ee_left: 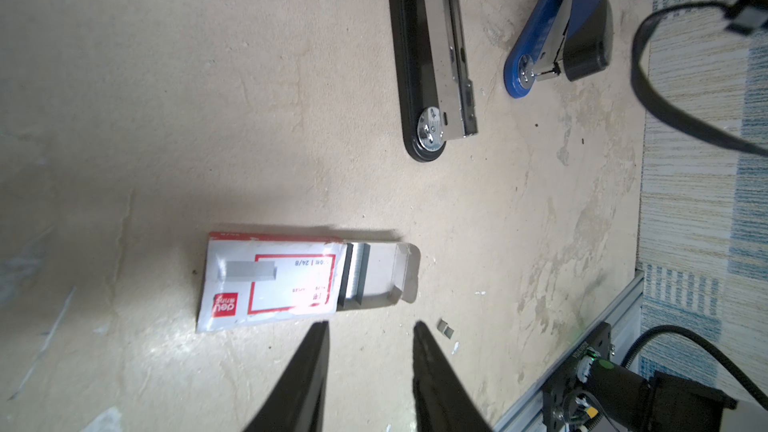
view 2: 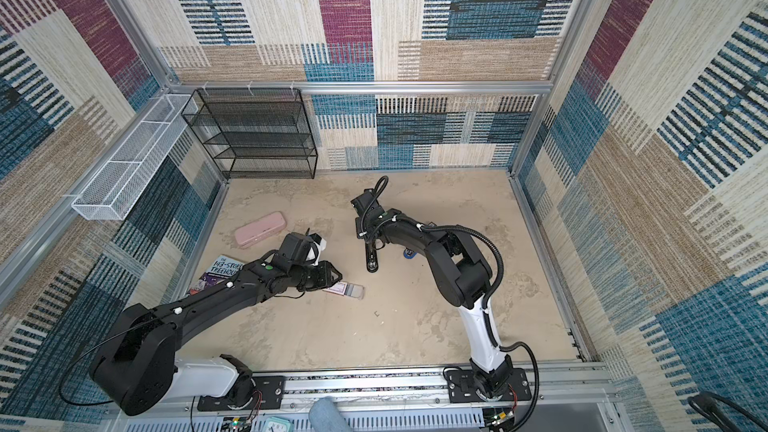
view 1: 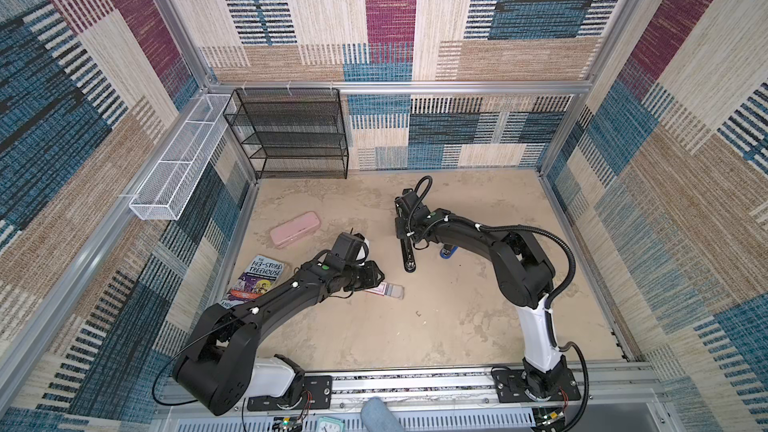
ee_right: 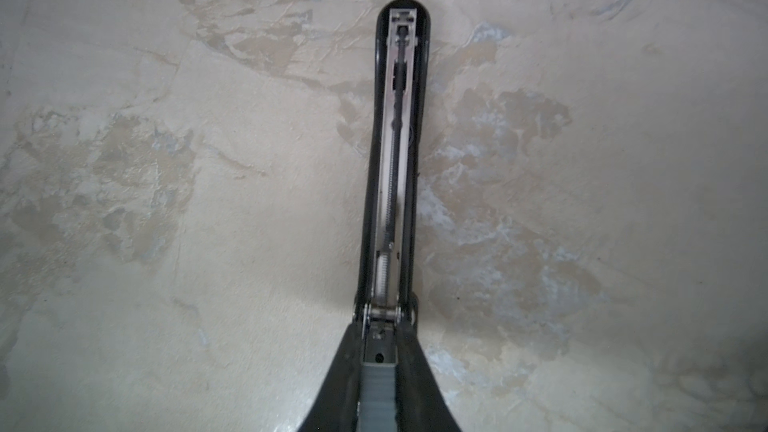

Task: Load the staples into the stapler

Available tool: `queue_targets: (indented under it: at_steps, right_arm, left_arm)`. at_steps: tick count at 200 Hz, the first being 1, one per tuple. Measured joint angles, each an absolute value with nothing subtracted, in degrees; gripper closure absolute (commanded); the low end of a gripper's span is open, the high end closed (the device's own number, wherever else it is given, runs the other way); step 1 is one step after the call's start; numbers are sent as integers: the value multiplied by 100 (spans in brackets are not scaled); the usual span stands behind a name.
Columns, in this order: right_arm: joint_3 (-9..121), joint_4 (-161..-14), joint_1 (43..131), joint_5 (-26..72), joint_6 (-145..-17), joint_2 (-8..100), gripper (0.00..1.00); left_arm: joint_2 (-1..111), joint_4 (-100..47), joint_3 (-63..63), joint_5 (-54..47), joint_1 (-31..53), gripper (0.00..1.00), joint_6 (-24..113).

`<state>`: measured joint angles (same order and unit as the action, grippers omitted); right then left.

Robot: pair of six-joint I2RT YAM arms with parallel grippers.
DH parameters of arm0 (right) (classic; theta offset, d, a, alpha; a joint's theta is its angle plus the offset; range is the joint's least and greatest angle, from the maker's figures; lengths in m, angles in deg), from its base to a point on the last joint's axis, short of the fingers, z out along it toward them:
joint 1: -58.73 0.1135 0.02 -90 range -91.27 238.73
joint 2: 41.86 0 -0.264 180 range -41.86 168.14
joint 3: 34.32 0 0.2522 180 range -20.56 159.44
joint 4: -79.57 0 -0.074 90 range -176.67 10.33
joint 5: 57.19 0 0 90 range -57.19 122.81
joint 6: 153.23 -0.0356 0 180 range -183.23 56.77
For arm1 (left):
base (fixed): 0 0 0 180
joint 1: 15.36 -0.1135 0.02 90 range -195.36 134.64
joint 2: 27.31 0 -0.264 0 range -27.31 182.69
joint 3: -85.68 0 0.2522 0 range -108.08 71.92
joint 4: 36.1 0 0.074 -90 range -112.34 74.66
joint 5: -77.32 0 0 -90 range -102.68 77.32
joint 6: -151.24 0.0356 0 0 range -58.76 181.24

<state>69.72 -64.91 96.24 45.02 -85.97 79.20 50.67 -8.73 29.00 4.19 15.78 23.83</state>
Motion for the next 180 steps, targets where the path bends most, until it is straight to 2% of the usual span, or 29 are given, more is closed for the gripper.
queue_targets:
  at_steps: [180]
  right_arm:
    - [7035, -6382, 9701, 4736, -8958, 8036, 81]
  left_arm:
    - [5067, -1018, 3045, 419, 1578, 63, 2370]
